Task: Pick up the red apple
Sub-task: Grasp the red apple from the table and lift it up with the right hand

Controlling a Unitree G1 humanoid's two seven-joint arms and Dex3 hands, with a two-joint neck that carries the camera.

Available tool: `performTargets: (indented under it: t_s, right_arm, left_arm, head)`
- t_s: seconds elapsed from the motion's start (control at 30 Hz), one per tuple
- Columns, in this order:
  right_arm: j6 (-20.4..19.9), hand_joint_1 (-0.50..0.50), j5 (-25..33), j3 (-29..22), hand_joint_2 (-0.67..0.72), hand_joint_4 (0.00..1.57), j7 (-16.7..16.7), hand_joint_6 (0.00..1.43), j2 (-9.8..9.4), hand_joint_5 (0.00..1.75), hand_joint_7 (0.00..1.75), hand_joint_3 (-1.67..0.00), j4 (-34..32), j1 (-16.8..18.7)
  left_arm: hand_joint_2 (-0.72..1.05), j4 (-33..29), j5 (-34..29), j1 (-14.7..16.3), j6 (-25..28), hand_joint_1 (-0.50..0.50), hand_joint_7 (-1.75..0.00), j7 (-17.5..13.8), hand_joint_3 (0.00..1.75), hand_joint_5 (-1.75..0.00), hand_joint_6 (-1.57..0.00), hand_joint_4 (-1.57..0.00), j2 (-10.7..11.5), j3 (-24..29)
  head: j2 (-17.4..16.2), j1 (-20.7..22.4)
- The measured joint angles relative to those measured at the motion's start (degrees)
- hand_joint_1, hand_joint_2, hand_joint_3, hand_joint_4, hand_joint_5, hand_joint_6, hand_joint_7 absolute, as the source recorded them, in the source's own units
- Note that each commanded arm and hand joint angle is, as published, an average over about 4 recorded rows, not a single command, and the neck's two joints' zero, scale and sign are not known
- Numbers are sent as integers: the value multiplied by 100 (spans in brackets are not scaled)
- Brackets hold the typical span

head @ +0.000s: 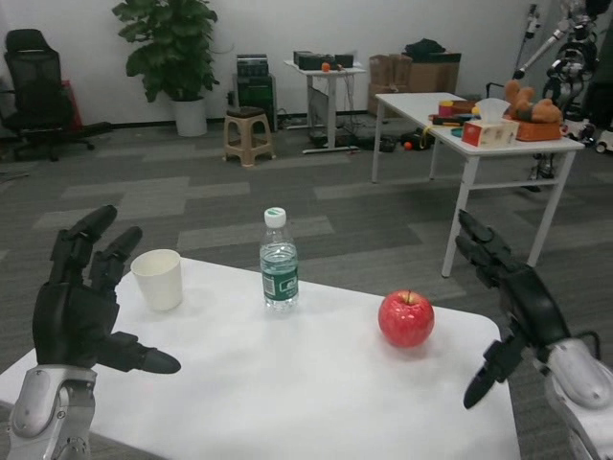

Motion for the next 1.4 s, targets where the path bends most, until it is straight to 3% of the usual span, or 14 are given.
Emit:
performTargets:
  t_s: [0.23,0.43,0.53,0.87,1.17,1.4]
  right_arm:
    - [-17,-42,-417,233,41,3,89,0,53,0,0,0,1253,-705]
    - [-21,-44,-690,523,41,3,110,0,154,0,0,0,2111,-1081]
    - [-18,-45,-915,778,46,3,105,0,259,0,0,0,2882,-1498]
    - [-20,-46,-1428,934,47,2,-78,0,575,0,0,0,4416,-2206]
    - [-10,-42,-1544,955,47,2,-276,0,728,0,0,0,5025,-2522]
    - [40,-45,-1618,960,47,1,-529,0,847,0,0,0,5314,-2702]
  left_arm:
    - [-19,54,-3,-20,-10,-49,-77,0,0,-72,0,0,1,-31]
    - [-19,174,-9,-64,-23,-50,-77,0,0,-72,0,0,1,-80]
    - [-19,231,-11,-121,-32,-48,-77,-3,0,-72,0,0,-23,-142]
    - [-19,363,-104,-144,-45,-49,-77,-3,0,-72,0,0,-34,-202]
    - [-19,390,-145,-144,-52,-48,-77,-3,0,-67,0,0,-34,-227]
    - [-19,414,-179,-144,-65,-48,-77,-3,0,-72,0,0,-34,-255]
  head:
    - [94,-103]
    - [167,-192]
    - [173,-212]
    - [125,-220]
    - [172,-177]
    - [206,-215]
